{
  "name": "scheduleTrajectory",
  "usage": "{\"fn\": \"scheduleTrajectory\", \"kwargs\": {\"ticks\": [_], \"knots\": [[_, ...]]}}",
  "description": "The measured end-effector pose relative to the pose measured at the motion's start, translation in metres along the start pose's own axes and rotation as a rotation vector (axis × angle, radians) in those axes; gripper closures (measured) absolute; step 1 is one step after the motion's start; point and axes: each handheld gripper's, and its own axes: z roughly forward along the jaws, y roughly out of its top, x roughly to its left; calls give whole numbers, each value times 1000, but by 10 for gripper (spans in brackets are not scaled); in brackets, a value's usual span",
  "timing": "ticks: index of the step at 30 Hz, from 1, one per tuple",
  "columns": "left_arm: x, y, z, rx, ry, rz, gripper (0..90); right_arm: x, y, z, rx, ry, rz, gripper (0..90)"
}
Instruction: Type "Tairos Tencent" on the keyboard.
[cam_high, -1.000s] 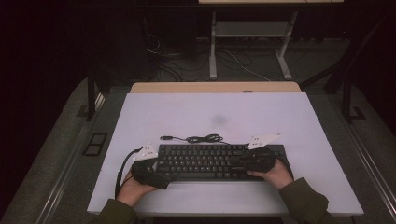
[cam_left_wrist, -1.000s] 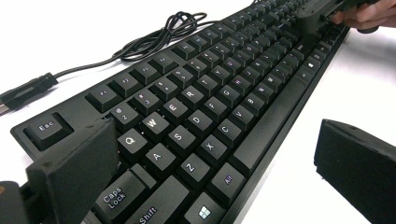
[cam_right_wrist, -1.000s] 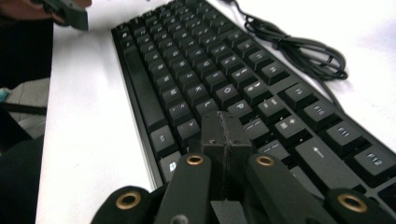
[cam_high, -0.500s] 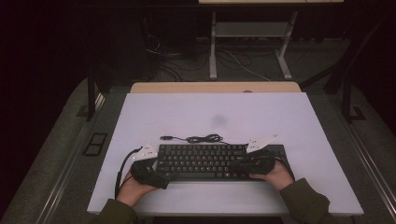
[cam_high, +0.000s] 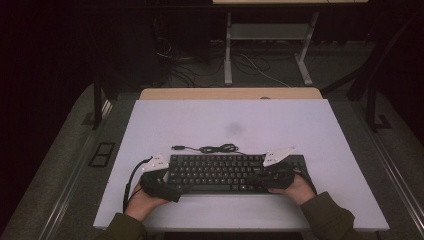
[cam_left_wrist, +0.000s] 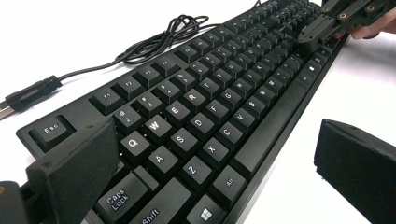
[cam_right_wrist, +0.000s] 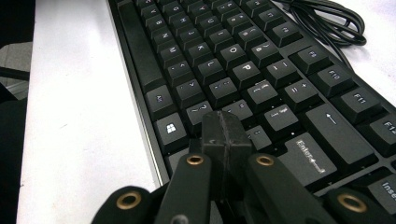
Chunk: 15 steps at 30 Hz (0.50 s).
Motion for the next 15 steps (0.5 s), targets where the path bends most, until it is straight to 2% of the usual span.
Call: {"fn": "scheduleTrajectory", "kwargs": {"ticks": [15], "knots": [[-1, 13, 9, -5, -3, 10, 0, -1, 0, 0, -3, 7, 4, 896]]}}
